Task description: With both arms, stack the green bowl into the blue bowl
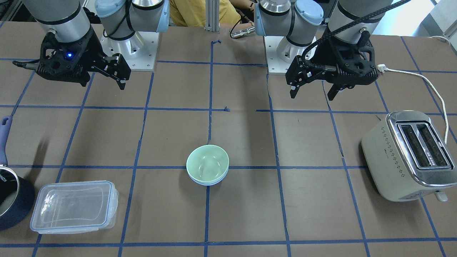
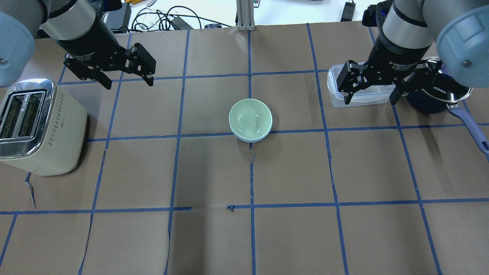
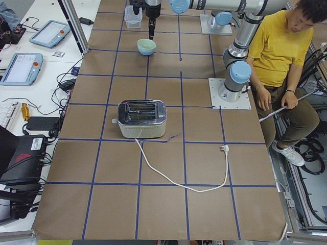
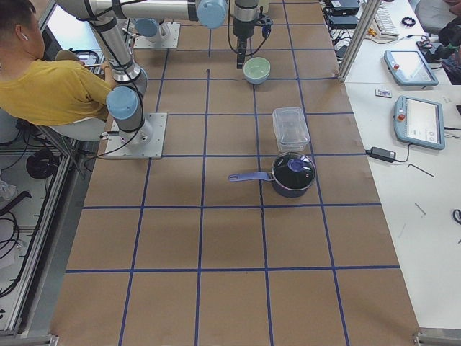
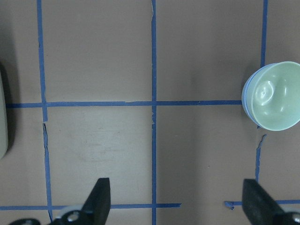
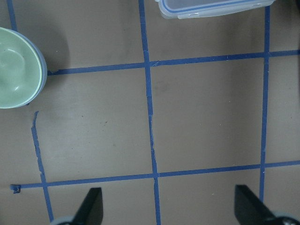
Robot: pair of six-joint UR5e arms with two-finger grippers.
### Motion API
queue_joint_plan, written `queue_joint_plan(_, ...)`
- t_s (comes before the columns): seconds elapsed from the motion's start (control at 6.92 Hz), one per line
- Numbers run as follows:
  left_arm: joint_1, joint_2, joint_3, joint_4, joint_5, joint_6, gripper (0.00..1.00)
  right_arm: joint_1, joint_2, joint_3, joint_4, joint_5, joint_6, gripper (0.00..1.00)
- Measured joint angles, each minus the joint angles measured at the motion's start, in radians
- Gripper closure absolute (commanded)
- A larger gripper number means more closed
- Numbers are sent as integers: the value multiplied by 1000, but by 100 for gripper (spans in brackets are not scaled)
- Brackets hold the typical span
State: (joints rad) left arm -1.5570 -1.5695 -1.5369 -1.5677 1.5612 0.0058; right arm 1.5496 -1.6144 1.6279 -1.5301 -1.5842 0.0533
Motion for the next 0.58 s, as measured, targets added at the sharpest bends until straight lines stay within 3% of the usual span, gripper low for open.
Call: queue_joint_plan(0.58,0,-1,0,1,1,-1,0,1,-11,-8,12,1,2,0)
